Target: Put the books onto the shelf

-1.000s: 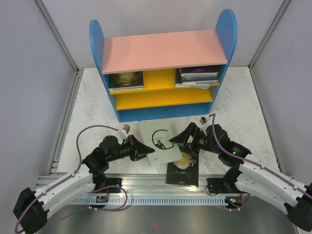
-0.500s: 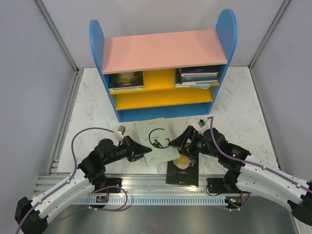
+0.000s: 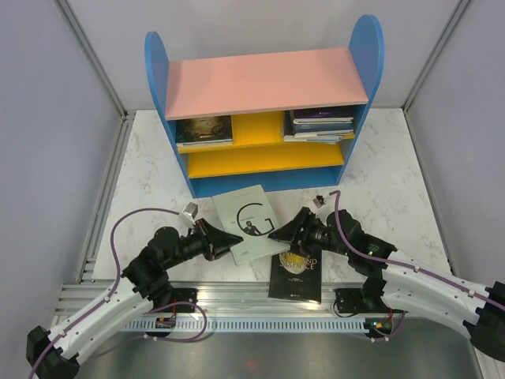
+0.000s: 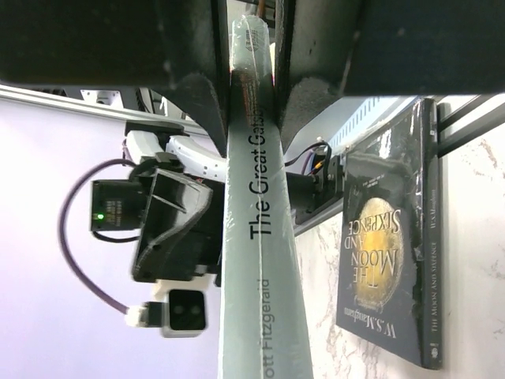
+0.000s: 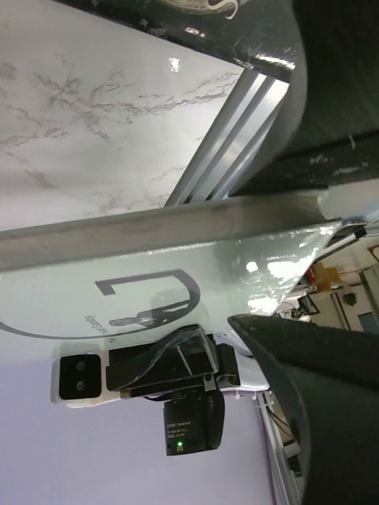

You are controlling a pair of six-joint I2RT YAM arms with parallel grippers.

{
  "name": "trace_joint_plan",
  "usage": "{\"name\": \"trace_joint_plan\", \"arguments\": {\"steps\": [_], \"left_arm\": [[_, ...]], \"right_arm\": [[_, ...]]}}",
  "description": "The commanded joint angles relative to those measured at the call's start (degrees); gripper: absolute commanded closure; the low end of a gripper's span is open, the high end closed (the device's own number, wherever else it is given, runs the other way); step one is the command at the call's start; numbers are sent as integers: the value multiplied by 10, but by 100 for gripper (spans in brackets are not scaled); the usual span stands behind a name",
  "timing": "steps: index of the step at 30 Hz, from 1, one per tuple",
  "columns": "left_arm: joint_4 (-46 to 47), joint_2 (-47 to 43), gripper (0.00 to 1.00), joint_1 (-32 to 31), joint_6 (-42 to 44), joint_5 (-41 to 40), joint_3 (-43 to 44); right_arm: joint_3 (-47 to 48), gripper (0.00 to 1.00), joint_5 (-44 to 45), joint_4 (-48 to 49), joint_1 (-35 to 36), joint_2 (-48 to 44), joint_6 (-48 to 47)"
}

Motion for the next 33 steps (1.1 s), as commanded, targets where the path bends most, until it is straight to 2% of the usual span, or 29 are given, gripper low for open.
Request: {"name": "trace_joint_plan", "arguments": {"steps": [1, 2, 7, 8, 10, 12, 15, 16, 18, 20, 21, 22, 25, 28, 33], "left_arm": [[126, 0, 98, 6, -29, -5, 14], [133, 1, 98, 8, -32, -3, 11], [147, 28, 98, 17, -37, 17, 7], [145, 33, 98, 19, -36, 27, 9], [111, 55, 98, 26, -28, 42, 23], [68, 72, 97, 30, 8, 63, 42], [-43, 107, 78, 31, 85, 82, 110], [-75, 112, 68, 31, 103, 81, 146], [-159, 120, 62, 31, 151, 67, 178], [-208, 114, 48, 31, 186, 43, 222], [-255, 109, 41, 31, 195, 34, 233], [-275, 103, 29, 31, 202, 25, 251], [-349, 68, 15, 31, 218, -5, 274], [-405, 24, 7, 31, 219, -34, 288], [-471, -20, 4, 31, 220, -70, 310]], "right_arm": [[-28, 38, -27, 166, 3, 6, 57], [-35, 46, -32, 207, 3, 7, 62], [-32, 73, -53, 277, 5, 14, 65], [-32, 86, -55, 283, 4, 15, 65], [-27, 100, -59, 285, 4, 14, 61], [-24, 100, -61, 284, 4, 13, 53], [-9, 100, -54, 262, 4, 13, 40], [0, 100, -48, 252, 5, 13, 36], [13, 100, -41, 242, 4, 25, 30], [36, 100, -41, 246, 3, 41, 25], [43, 100, -42, 246, 4, 57, 23], [60, 100, -40, 246, 3, 65, 21], [86, 100, -31, 251, -5, 90, 14], [110, 100, -32, 265, -28, 116, 11], [138, 100, -38, 292, -65, 164, 17]]}}
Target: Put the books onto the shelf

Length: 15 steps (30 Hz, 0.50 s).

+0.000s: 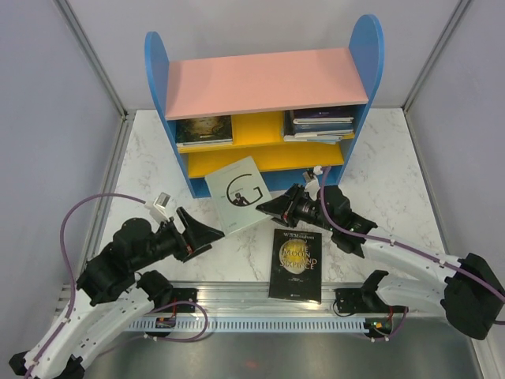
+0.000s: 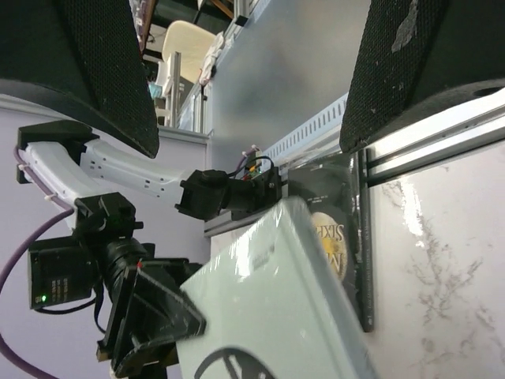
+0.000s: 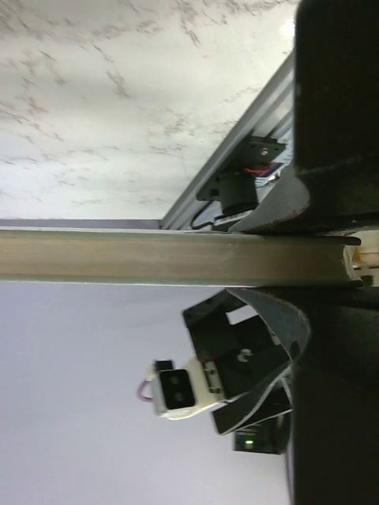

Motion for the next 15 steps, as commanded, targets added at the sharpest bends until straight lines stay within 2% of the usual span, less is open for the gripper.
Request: {"name": "trace_joint_plan", "arguments": {"steps": [1, 7, 15], "left_arm": [[-89, -18, 4, -2, 30, -44, 33], [-130, -34, 4, -2, 36, -67, 61], [-169, -52, 5, -2, 27, -67, 69]], "right_arm": [[66, 100, 1, 128, -24, 15, 0], [81, 100, 12, 221, -37, 88, 23], [116, 100, 89, 264, -37, 209, 33]]}}
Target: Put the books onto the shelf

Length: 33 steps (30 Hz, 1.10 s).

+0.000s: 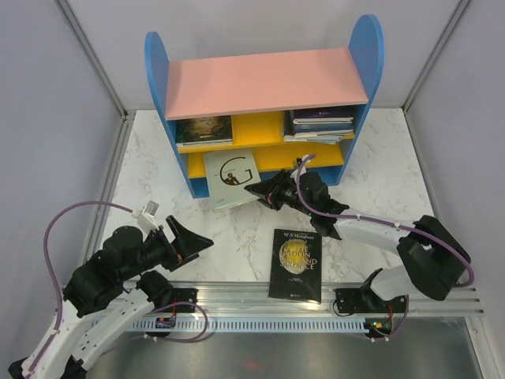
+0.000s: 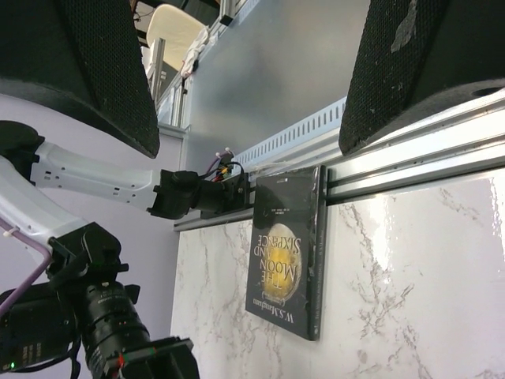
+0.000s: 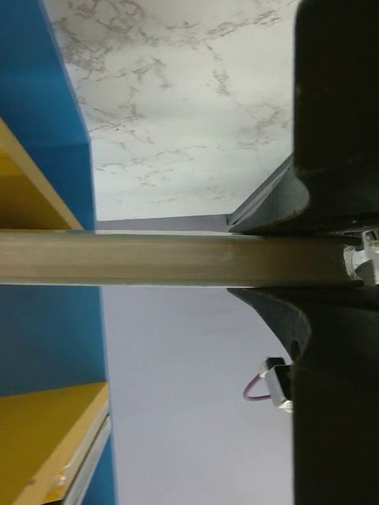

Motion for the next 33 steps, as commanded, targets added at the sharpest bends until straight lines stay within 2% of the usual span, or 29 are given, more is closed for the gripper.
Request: {"name": "trace_joint_plan", "arguments": {"steps": [1, 7, 10, 12, 13, 15, 16, 17, 26, 29, 32, 33], "left_arm": [[-27, -5, 5, -2, 15, -18, 25], [-40, -1, 7, -2, 13, -7, 31], [-44, -7, 8, -2, 13, -6, 30], [-46, -7, 8, -2, 13, -5, 32], [-46, -4, 8, -2, 16, -7, 33], [-46, -1, 8, -2, 19, -6, 36], [-46, 1, 8, -2, 24, -8, 38], [-47, 2, 8, -2, 25, -8, 39], [-44, 1, 8, -2, 33, -16, 27], [-38, 5, 8, -2, 36, -15, 23], [-35, 6, 8, -2, 37, -15, 20], [-33, 6, 8, -2, 37, -14, 19]], "right_arm": [[55, 100, 53, 148, -2, 35, 21], [107, 100, 113, 174, 11, 150, 60], [147, 99, 109, 160, 18, 198, 72], [175, 79, 84, 159, 19, 223, 74], [177, 60, 71, 164, 20, 238, 83], [158, 48, 70, 168, 23, 239, 91], [148, 39, 75, 169, 24, 226, 94], [137, 35, 77, 167, 26, 219, 94], [71, 32, 50, 127, 27, 162, 73], [67, 39, 45, 111, 31, 150, 64], [76, 54, 47, 96, 32, 148, 53], [78, 62, 46, 94, 32, 154, 52]]}}
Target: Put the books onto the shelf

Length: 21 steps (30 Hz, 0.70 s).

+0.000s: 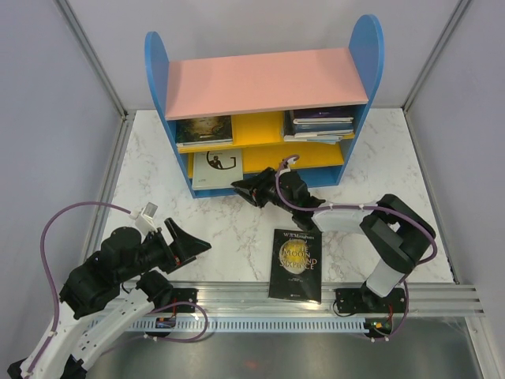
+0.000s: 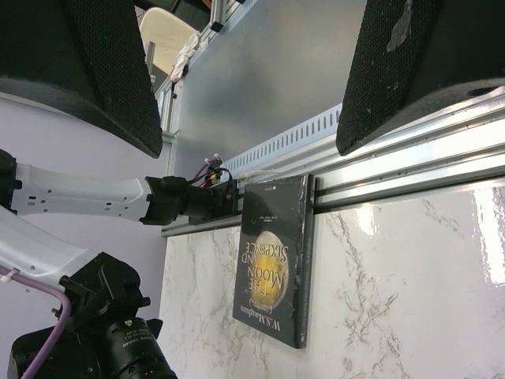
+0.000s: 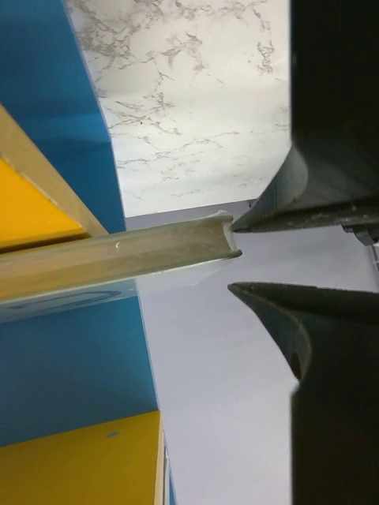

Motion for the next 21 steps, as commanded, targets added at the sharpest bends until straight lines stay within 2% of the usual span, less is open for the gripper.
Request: {"name": "trace_joint_plan", "arguments": {"steps": [1, 3, 6, 21], "left_arm": [[9, 6, 8, -2, 22, -12, 1], [8, 6, 8, -2, 22, -12, 3], [8, 5, 8, -2, 23, -10, 6], [-6, 21, 9, -2, 33, -8, 24]], "right_arm": [[11, 67, -7, -7, 4, -9, -13], [26, 78, -8, -7, 5, 3, -12], [49, 87, -14, -9, 5, 31, -12], [184, 91, -21, -2, 7, 146, 3]]}}
